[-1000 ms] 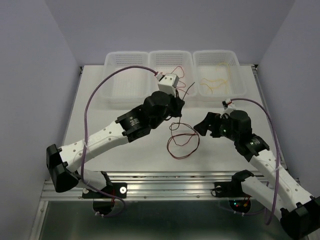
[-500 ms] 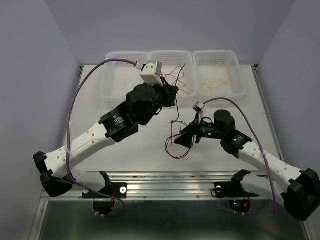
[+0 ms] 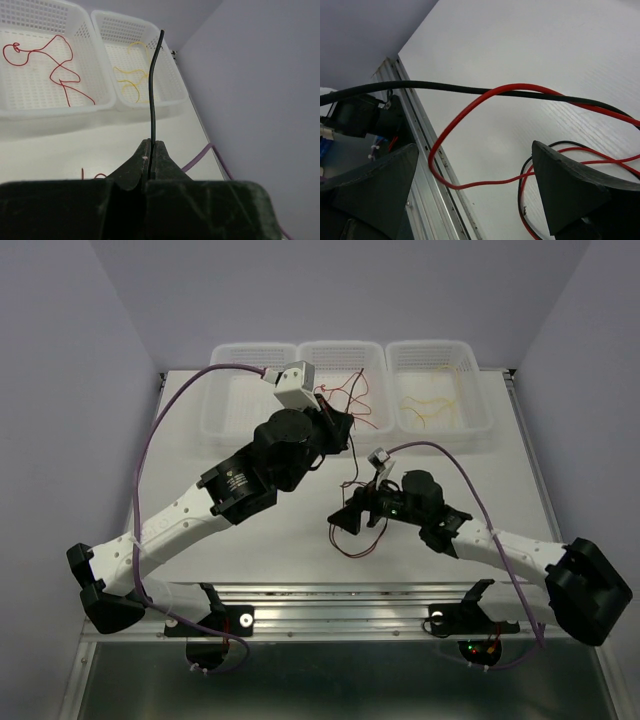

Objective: Untangle the cables

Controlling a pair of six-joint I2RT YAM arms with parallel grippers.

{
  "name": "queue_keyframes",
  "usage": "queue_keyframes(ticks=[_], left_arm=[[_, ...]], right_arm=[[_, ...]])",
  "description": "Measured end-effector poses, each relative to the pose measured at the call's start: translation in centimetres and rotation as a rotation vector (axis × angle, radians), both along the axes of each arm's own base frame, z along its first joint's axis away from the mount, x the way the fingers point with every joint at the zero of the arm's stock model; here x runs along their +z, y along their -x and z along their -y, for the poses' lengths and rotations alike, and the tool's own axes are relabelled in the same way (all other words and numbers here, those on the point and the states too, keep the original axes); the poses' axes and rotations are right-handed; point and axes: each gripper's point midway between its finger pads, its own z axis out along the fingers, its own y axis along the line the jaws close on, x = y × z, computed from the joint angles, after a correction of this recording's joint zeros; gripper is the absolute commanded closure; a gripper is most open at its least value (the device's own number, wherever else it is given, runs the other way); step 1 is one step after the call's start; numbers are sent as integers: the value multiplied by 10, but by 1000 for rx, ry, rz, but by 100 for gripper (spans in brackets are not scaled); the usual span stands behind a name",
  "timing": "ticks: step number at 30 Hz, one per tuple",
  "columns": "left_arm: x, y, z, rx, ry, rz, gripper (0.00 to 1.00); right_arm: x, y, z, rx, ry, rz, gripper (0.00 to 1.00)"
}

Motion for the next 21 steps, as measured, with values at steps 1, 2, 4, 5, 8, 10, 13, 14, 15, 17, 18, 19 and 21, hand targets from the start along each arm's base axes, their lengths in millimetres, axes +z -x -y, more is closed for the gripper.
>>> queue_keyframes(ticks=[1, 2, 4, 5, 8, 10, 13, 14, 15, 17, 18, 19, 21], left_arm=[[0, 0, 0, 0, 3, -1, 100], [0, 0, 0, 1, 4, -2, 100], [0, 0, 0, 3, 9, -4, 100], [0, -1, -1, 14, 11, -5, 100], [0, -5, -7, 54, 12, -7, 100], [-3, -10, -19, 124, -6, -16, 100], [-1, -21, -43, 232, -23, -25, 100], [2, -30, -59, 297, -21, -29, 100], [2, -36, -68, 335, -18, -32, 100], [-3, -60, -114, 494, -21, -55, 100], [-8, -70, -135, 559, -21, -70, 100], [-16, -79, -157, 626, -20, -85, 100], [-41, -88, -204, 759, -42, -135, 100]], right_arm=[[-6, -4, -2, -11, 8, -9, 2], [-11, -7, -4, -24, 13, -24, 22], [-19, -9, -7, -29, 20, -40, 60], [-22, -11, -10, -32, 12, -52, 98], [-24, -12, -12, -44, 2, -81, 99], [-20, -16, -11, -72, -8, -80, 99], [-12, -27, 2, -176, 1, -72, 99], [-7, -29, 6, -204, 7, -69, 99], [-1, -34, 14, -260, 21, -57, 99], [14, -42, 26, -332, 29, -25, 99], [24, -47, 34, -379, 35, -7, 99], [38, -52, 41, -424, 37, 15, 99], [62, -64, 60, -532, 50, 60, 99]])
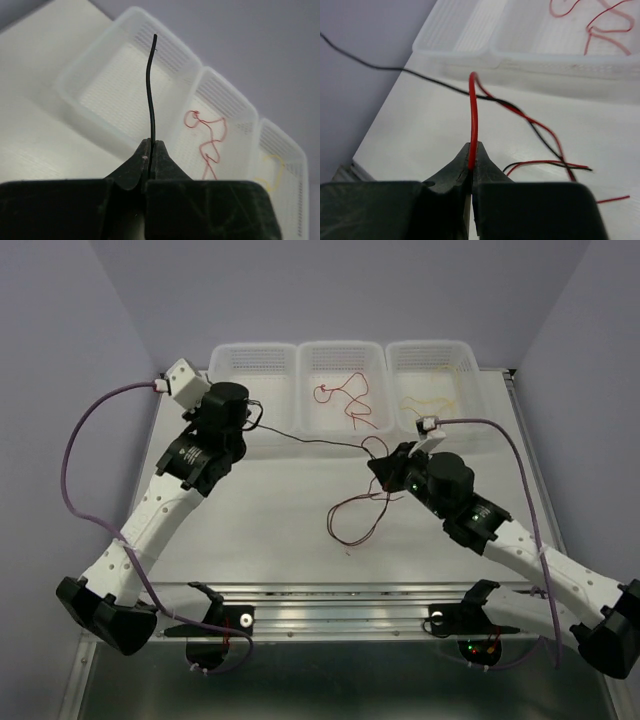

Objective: Untangle the cables

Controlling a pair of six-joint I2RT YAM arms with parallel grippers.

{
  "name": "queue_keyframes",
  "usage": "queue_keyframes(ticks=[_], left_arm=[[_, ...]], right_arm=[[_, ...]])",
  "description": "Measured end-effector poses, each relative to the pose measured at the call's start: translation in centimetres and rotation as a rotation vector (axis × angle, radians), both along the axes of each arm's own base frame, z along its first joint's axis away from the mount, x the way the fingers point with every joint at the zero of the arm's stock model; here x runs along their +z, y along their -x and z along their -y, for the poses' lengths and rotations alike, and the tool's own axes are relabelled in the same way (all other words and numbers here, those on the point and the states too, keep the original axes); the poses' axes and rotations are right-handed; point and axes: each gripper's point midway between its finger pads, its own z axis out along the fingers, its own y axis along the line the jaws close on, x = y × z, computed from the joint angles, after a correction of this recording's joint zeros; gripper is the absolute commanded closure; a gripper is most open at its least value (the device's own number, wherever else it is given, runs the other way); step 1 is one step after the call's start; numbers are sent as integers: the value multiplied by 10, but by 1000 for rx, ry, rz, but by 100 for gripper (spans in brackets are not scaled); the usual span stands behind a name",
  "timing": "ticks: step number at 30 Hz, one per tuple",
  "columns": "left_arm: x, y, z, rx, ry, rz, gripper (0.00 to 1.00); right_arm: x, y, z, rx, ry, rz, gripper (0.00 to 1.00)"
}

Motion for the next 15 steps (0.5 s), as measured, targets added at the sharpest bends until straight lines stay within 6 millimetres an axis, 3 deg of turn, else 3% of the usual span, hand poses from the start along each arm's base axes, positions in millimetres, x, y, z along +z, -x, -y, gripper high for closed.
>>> queue_keyframes(ticks=[2, 5, 11, 15], left_arm=[[-27, 2, -36, 101, -11, -61, 100], [-54, 14, -74, 218, -8, -140, 100], [-74, 36, -137, 413, 7, -204, 100], [-94, 46, -175, 519, 26, -258, 100]], right_arm=[[34, -11, 19, -88, -7, 56, 99], [70, -28, 58, -250, 3, 111, 99], [125, -65, 130, -496, 23, 157, 99], [147, -87, 161, -600, 31, 169, 99]])
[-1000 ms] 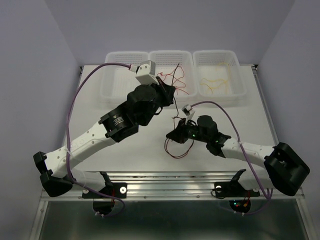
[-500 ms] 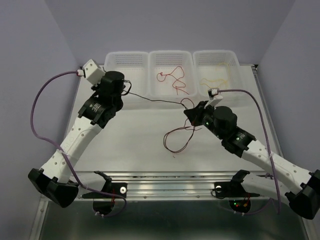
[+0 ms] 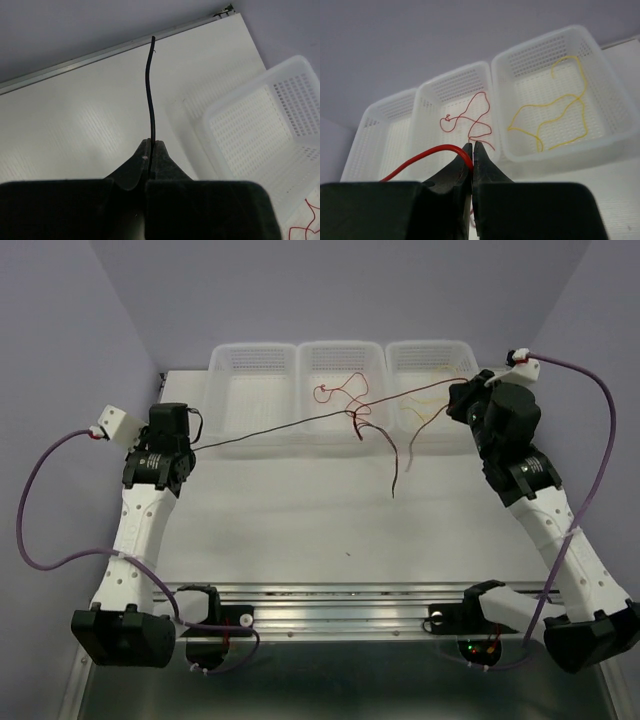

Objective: Untangle the cables

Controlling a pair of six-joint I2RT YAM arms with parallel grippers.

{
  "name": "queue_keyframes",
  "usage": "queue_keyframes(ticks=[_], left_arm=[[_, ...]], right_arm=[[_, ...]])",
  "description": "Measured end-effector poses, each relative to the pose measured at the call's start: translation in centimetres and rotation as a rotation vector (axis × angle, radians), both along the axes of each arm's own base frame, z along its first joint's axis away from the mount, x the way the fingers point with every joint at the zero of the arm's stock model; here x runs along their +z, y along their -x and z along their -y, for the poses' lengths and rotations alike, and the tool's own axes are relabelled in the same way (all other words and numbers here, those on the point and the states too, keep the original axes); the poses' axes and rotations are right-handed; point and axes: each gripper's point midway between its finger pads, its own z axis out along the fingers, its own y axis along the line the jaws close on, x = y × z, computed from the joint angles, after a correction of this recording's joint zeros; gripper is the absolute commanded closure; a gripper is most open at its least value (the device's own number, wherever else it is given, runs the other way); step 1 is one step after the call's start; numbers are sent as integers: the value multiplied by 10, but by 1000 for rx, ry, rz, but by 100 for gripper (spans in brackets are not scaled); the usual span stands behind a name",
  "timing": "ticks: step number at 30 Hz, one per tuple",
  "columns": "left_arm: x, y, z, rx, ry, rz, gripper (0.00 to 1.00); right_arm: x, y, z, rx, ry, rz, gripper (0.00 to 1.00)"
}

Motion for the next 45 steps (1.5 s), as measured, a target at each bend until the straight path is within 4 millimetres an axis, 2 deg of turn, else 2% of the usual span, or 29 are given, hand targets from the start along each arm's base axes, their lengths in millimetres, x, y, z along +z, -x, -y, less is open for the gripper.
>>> queue_keyframes(ticks=[3, 6, 8, 11, 15, 17, 24, 28, 30, 32, 33, 35, 36, 38, 40, 41, 43, 45], left_arm=[[-18, 5, -18, 35, 36, -46, 100], [-27, 10, -33, 70, 58, -70, 100], [-29, 10, -37, 70, 72, -70, 100], [-33, 10, -40, 69, 84, -78, 100], [-45, 12, -52, 102, 88, -119, 100], [-50, 12, -53, 101, 93, -134, 100], [-64, 7, -46, 50, 119, -153, 100], [-98, -1, -22, -72, 179, -175, 100], [-115, -3, 2, -162, 192, -207, 100], [-126, -7, 44, -311, 192, -236, 90], [-127, -7, 60, -367, 188, -242, 80], [-126, -11, 106, -523, 173, -231, 65], [-126, -10, 121, -573, 175, -229, 53], [-135, -3, 146, -652, 173, -246, 37], [-147, 7, 157, -684, 172, -279, 7], [-153, 12, 160, -698, 168, -304, 1], [-161, 21, 171, -729, 164, -341, 1], [-160, 31, 186, -774, 135, -365, 1]], right_arm=[[4, -18, 31, -86, 9, -22, 99], [4, -35, 79, -183, 9, -57, 99], [7, -41, 110, -229, -1, -71, 99], [17, -41, 161, -303, -29, -71, 99], [42, -31, 230, -383, -79, -21, 99], [49, -30, 235, -358, -91, -7, 99], [60, -38, 185, -70, -118, 10, 99], [66, -36, 148, 131, -141, 44, 99], [66, -34, 125, 225, -139, 47, 99], [69, -31, 94, 332, -132, 50, 99], [71, -28, 77, 386, -128, 55, 99], [76, -20, 54, 465, -120, 67, 99], [81, -12, 37, 521, -111, 79, 99], [89, 0, 19, 582, -98, 100, 99], [97, 11, 8, 629, -85, 126, 99], [101, 17, 1, 660, -83, 137, 99], [111, 30, -15, 730, -70, 174, 99], [116, 38, -31, 796, -60, 200, 99]])
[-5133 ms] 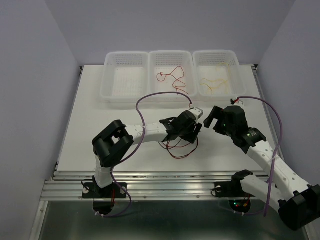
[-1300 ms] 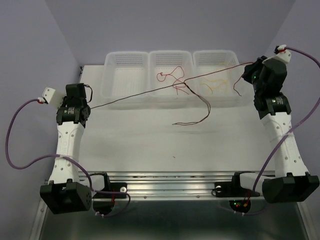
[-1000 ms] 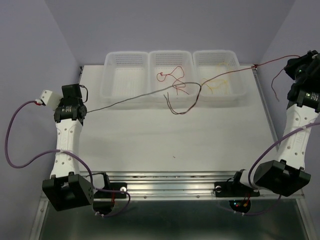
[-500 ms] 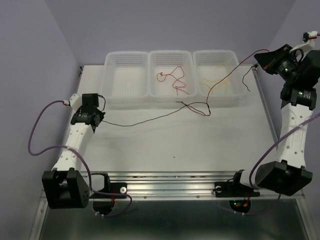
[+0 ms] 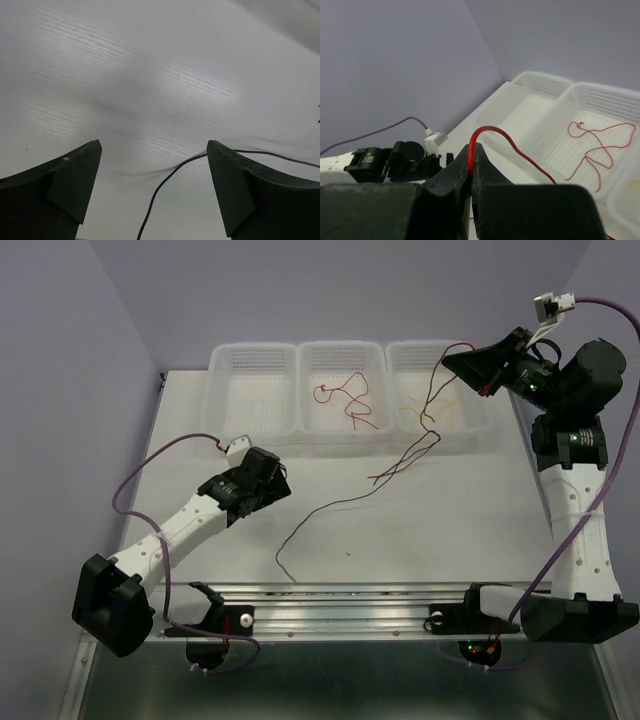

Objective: Untangle the cables

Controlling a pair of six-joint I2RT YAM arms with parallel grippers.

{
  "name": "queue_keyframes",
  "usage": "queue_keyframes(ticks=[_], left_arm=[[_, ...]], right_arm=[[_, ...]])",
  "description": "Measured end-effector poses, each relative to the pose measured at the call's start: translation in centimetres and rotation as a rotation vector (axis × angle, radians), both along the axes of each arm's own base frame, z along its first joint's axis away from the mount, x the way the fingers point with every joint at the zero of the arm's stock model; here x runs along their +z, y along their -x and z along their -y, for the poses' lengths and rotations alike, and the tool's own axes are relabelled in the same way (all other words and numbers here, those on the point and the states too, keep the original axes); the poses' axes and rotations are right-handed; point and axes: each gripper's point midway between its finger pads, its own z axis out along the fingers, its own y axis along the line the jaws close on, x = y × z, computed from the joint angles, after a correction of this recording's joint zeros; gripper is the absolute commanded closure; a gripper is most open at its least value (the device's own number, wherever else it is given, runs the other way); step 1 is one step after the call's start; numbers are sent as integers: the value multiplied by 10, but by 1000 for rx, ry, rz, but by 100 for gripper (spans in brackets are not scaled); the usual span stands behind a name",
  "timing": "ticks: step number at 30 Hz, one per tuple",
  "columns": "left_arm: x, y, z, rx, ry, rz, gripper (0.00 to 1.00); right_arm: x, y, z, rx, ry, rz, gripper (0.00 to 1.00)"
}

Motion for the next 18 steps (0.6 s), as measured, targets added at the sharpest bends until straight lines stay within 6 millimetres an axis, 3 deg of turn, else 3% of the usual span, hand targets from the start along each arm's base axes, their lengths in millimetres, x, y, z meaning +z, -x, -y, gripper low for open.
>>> queue_keyframes(ticks=[3, 6, 12, 15, 18], left_arm=[[17, 9, 28, -97, -30, 34, 1], [51, 12, 72, -262, -14, 142, 1], [103, 13, 147, -578, 93, 397, 1], [113, 3, 173, -686, 104, 496, 1], [109, -3, 200, -813, 103, 547, 1]], right_arm=[[-2, 9, -23, 88, 5, 0, 99], [-5, 14, -39, 146, 5, -13, 99], [-6, 18, -50, 197, -11, -41, 99], [-2, 25, -57, 231, -23, -36, 99], [2, 31, -62, 265, -33, -32, 99]])
